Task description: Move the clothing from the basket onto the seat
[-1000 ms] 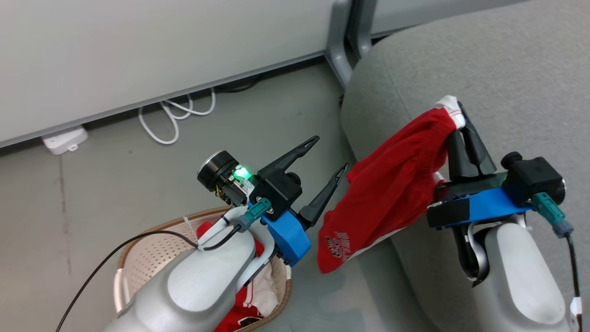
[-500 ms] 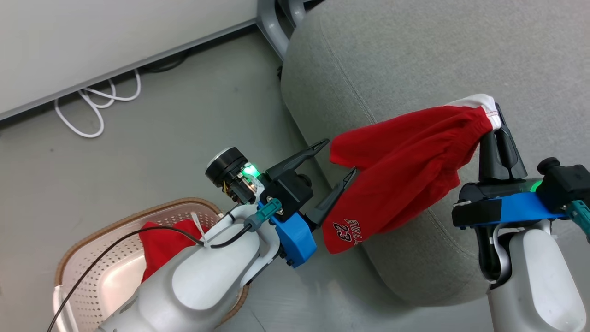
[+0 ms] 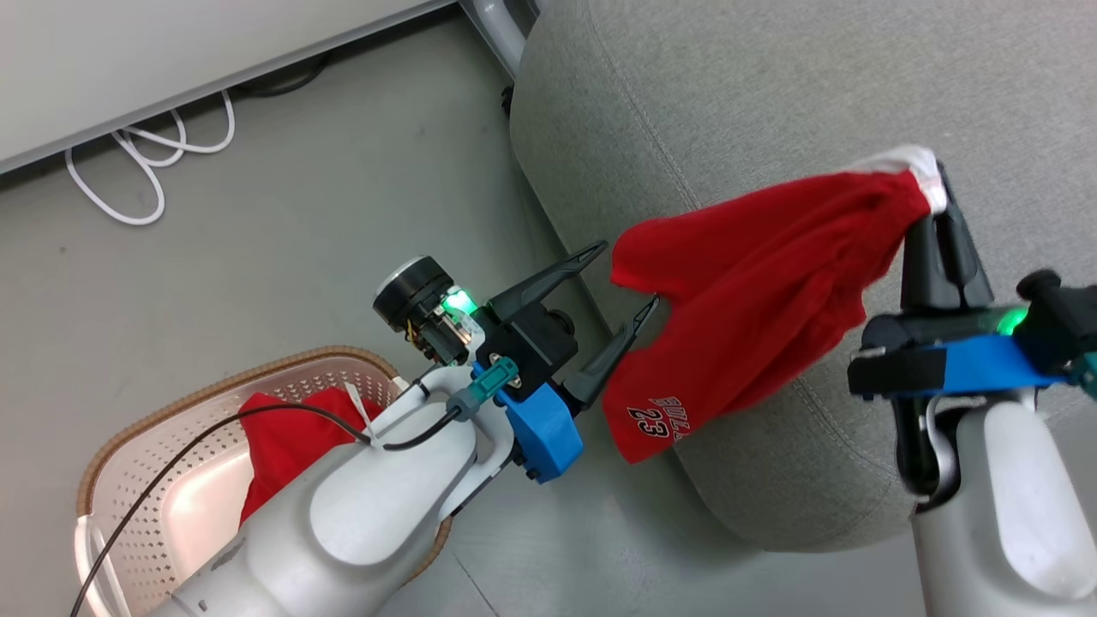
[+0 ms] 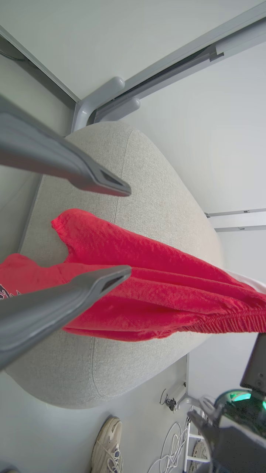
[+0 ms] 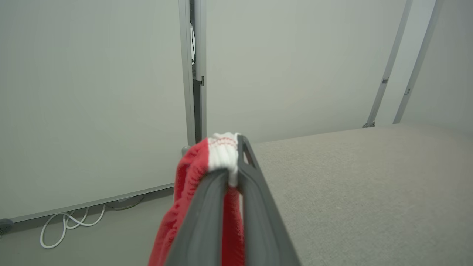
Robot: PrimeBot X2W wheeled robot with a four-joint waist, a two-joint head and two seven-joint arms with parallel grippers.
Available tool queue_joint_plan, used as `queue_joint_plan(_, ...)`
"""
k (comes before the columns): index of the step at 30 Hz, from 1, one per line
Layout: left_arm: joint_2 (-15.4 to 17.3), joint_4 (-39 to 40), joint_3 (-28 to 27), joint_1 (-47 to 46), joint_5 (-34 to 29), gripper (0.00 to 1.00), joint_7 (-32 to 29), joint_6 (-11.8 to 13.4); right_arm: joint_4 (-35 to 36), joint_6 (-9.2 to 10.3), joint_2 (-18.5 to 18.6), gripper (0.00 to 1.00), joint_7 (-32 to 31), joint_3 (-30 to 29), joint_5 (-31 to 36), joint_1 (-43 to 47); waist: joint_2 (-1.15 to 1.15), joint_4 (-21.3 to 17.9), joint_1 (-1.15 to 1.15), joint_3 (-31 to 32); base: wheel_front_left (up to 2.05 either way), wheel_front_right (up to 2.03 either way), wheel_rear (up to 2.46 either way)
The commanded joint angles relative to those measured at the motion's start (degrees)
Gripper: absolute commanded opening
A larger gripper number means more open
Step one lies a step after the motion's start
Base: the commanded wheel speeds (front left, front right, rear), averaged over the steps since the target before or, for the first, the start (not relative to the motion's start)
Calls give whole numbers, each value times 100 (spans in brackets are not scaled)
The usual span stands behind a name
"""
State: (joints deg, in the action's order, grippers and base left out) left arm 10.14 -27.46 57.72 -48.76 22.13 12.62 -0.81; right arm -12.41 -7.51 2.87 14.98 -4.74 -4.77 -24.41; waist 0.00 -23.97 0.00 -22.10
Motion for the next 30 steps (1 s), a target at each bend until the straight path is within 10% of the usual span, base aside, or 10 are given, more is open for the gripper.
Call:
queue_joint_plan(1,60,41,-19,-87,6,100,-20,27,104,4,2,0,32,-1,85,-258,0,19,0,-102,0,0,0)
queue_joint_plan(10,243,247,-36,-342,-91,100,-143,78,663,5,352,0,31,-388,348,-1613,0,111,0,-764,0,0,0)
queue_joint_plan(30,945,1059,-62,-910,-360,100,-569,183,170,5,3273,0,19,-2699,367,-3900,0,304,0,-2310,0,0,0)
